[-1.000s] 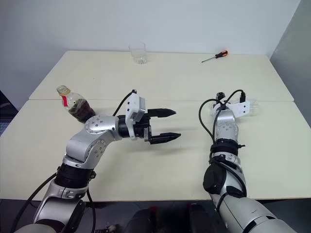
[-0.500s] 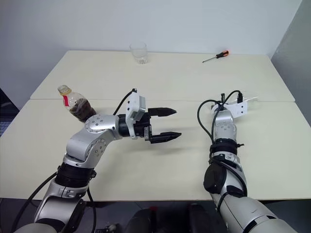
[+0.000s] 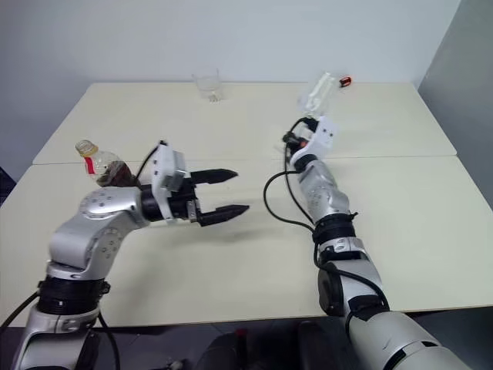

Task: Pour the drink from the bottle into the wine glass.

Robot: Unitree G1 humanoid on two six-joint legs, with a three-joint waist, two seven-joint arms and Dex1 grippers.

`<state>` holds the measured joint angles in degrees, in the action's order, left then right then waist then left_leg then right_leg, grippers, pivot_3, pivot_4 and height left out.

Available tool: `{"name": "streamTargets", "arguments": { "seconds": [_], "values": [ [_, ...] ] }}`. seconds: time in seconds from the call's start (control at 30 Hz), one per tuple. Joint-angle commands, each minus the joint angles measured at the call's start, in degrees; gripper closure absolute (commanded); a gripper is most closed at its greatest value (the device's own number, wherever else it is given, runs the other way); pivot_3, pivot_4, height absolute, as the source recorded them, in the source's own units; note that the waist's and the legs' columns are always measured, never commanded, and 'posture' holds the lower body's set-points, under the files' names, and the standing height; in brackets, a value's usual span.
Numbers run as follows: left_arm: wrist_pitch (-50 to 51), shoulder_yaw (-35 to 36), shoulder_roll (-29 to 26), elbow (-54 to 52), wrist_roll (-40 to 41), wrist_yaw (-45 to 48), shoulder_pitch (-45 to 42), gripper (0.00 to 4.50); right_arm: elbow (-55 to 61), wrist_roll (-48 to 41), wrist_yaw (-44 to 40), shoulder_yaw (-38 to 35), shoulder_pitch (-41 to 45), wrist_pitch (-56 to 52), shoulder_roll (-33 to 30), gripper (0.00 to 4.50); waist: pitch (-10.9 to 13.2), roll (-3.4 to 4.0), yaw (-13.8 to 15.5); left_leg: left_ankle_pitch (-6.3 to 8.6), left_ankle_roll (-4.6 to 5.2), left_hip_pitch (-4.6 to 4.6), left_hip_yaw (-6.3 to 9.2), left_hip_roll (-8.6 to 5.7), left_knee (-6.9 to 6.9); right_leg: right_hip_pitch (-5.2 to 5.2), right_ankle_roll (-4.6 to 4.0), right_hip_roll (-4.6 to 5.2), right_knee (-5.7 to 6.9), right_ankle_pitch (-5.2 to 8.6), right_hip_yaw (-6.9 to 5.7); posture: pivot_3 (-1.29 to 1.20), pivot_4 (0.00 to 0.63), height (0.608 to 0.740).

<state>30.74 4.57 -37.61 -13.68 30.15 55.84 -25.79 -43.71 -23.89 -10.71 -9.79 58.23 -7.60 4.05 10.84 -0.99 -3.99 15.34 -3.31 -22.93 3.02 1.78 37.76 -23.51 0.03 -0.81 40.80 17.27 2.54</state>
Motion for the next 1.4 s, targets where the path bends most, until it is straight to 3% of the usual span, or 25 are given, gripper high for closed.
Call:
{"name": "streamTargets", "arguments": {
  "seconds": [0.03, 0.27, 0.7, 0.97, 1.4],
  "values": [
    [0.9, 5.6, -1.5, -5.5, 1.9, -3.5, 3.1, 0.0, 1.1, 4.1, -7.3, 4.3, 0.8, 8.4, 1.7, 4.29, 0.0, 0.0, 0.1, 0.0, 0.0, 0.0, -0.02, 0.03, 0.0, 0.0, 0.01, 0.06, -0.02, 0.0, 0.03, 0.0, 0.15, 0.74],
    [3.1, 12.6, -1.4, -12.0, 3.0, -12.2, 9.4, 0.0, -1.3, 9.3, -11.9, 7.7, -3.2, 21.0, 5.5, 4.29, 0.0, -0.02, 1.0, 0.0, -0.01, 0.02, 0.09, 0.06, 0.1, 0.06, 0.02, 0.15, 0.04, -0.01, -0.06, 0.0, 0.15, 0.74],
    [6.9, 15.9, -0.6, -22.1, 9.2, -19.7, 18.5, 0.0, -15.1, 20.0, -11.4, 14.6, -8.4, 38.0, 8.8, 4.29, 0.0, -0.03, 0.8, -0.01, -0.02, 0.08, 0.06, 0.04, 0.09, 0.08, 0.01, 0.11, 0.05, -0.01, -0.04, 0.0, 0.15, 0.74],
    [7.9, 17.5, -1.4, -24.0, 11.2, -22.0, 21.1, 0.0, -22.5, 21.7, -11.6, 15.9, -9.9, 38.4, 10.9, 4.29, 0.0, -0.03, 0.8, -0.01, -0.03, 0.08, 0.07, 0.05, 0.09, 0.09, 0.01, 0.11, 0.05, -0.01, -0.05, 0.0, 0.15, 0.74],
    [7.8, 15.8, -1.9, -22.6, 11.2, -22.1, 18.9, 0.0, -22.9, 20.4, -11.8, 14.6, -9.0, 33.6, 10.3, 4.29, 0.0, -0.08, 0.8, -0.01, -0.03, 0.25, 0.11, 0.01, 0.1, 0.28, 0.01, 0.11, 0.05, -0.01, -0.08, 0.0, 0.15, 0.74]
  ]
}}
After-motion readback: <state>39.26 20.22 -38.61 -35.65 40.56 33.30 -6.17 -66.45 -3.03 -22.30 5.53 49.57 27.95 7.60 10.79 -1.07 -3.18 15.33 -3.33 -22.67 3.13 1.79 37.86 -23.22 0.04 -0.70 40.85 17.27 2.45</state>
